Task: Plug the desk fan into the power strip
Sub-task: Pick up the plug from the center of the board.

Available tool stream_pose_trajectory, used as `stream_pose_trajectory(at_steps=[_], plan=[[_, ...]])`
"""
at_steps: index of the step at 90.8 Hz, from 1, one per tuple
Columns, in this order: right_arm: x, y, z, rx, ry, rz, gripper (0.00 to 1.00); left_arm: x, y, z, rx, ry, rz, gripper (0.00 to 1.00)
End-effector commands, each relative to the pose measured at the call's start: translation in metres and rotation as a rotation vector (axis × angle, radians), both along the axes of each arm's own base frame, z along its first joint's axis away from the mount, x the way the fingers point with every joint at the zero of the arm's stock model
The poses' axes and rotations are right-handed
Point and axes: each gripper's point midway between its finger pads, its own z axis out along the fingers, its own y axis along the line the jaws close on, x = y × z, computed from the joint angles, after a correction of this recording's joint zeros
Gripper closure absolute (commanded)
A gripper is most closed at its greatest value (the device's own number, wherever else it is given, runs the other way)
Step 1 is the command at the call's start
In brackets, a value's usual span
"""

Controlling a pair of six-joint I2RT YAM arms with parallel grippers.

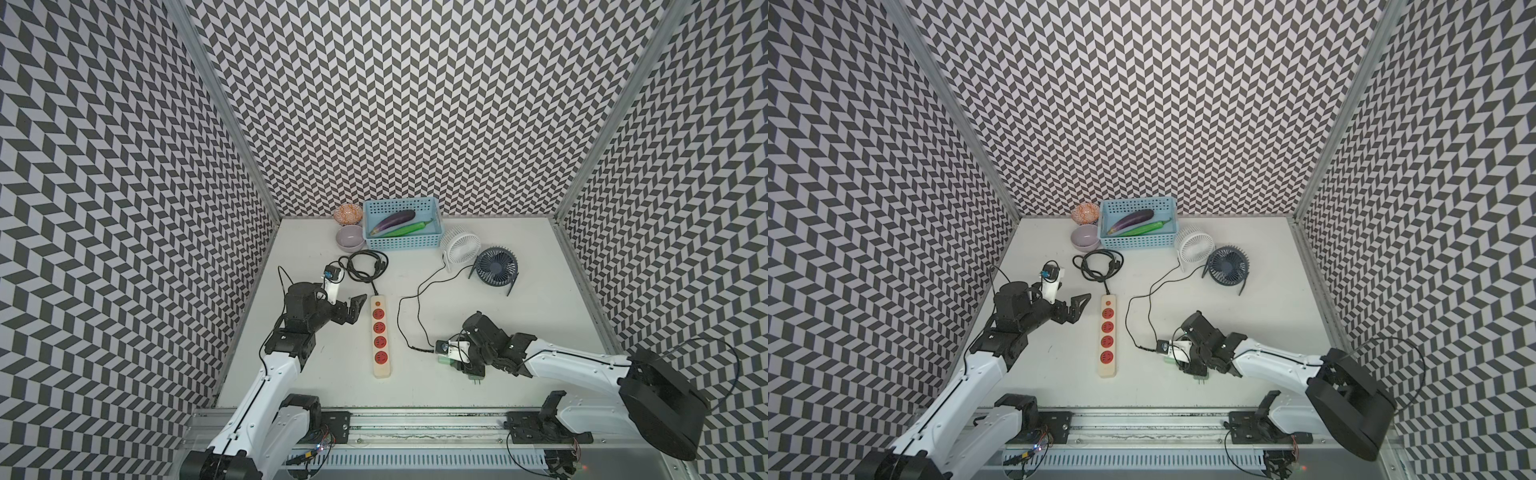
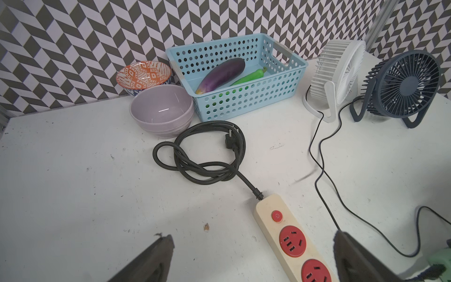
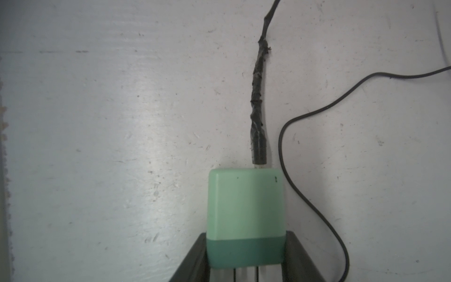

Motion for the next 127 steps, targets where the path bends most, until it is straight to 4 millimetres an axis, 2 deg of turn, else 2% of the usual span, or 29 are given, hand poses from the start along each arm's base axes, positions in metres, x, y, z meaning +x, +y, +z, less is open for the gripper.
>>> stream_pose_trajectory(at_steps=[1,9,16,31,46,54,80,90,127], plan=[[0.01,0.017,0.025,0.079,-0.07,0.034,0.67,0.0,-0.01,0.022,0.014,-0.063,-0.07,0.03],[0.011,0.02,0.032,0.08,-0.088,0.056,0.72,0.0,-0.016,0.037,-0.01,-0.074,-0.102,0.03],[0.015,0.024,0.04,0.1,-0.116,0.064,0.76,-0.002,-0.019,0.042,0.01,-0.087,-0.129,0.01],[0.019,0.028,0.053,0.121,-0.128,0.063,0.79,-0.005,-0.028,0.052,0.059,-0.116,-0.198,0.0],[0.025,0.033,0.075,0.168,-0.193,0.071,0.86,-0.018,-0.05,0.061,0.155,-0.18,-0.369,0.0],[0.026,0.035,0.083,0.178,-0.198,0.084,0.89,-0.024,-0.061,0.073,0.19,-0.212,-0.465,0.0],[0.03,0.049,0.111,0.277,-0.225,0.095,0.98,-0.054,-0.104,0.099,0.214,-0.282,-0.814,0.0],[0.031,0.052,0.121,0.316,-0.249,0.095,0.99,-0.064,-0.117,0.098,0.26,-0.319,-0.931,0.0],[0.04,0.057,0.164,0.47,-0.351,0.062,1.0,-0.069,-0.151,0.095,0.354,-0.359,-1.123,0.0]])
